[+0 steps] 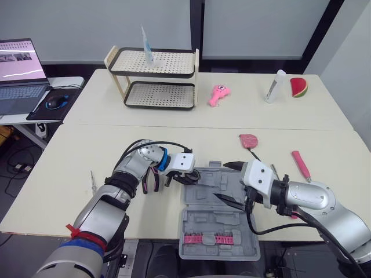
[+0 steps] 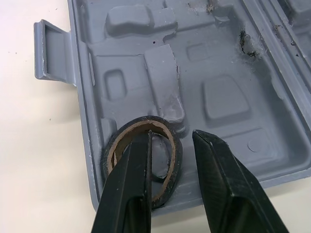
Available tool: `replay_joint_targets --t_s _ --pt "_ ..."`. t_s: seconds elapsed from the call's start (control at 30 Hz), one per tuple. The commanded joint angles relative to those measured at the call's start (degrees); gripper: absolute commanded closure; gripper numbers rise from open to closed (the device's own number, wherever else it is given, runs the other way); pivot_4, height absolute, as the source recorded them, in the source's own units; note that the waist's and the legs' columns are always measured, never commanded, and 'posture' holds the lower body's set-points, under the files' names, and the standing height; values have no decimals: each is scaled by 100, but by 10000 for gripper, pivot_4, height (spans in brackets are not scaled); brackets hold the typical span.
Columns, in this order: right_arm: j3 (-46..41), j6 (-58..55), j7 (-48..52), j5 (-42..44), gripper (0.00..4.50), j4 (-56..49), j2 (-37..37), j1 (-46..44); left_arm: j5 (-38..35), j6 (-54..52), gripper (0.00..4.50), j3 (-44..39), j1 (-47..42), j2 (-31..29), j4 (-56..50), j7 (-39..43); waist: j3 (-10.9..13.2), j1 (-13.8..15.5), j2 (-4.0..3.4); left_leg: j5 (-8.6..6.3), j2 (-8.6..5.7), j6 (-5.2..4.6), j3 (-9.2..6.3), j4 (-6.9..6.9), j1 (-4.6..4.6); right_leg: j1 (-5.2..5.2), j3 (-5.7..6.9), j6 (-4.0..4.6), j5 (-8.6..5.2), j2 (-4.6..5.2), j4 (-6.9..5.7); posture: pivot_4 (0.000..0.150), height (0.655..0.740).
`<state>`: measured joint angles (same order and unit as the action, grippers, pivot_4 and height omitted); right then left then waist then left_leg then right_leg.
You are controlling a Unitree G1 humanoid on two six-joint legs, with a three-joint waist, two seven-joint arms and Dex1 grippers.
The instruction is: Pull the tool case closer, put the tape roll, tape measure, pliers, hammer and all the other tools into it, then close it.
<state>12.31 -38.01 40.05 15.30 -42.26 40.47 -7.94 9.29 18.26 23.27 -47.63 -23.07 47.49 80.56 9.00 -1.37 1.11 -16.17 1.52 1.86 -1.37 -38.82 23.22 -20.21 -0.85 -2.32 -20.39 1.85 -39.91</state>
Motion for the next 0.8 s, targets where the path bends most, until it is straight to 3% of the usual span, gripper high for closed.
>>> replay_joint_targets --t_s 0.03,0.47,0.8 --pt "-83 126 38 29 0 -75 -6 -88 -55 45 31588 -59 -108 -82 -149 66 0 0 0 0 0 0 0 0 0 0 0 0 0 0 0 1500 7400" --pt "-93 132 132 59 0 35 -45 -218 -545 -248 31588 -296 24 -243 -638 386 0 1 0 2 -1 3 0 -2 2 0 -1 0 0 1 0 1500 7400" --pt "-102 126 126 52 0 10 -39 -180 -1056 35 31588 -788 370 -6 -529 -84 0 -2 0 1 2 3 -1 -2 1 0 -1 0 0 2 -1 1500 7400"
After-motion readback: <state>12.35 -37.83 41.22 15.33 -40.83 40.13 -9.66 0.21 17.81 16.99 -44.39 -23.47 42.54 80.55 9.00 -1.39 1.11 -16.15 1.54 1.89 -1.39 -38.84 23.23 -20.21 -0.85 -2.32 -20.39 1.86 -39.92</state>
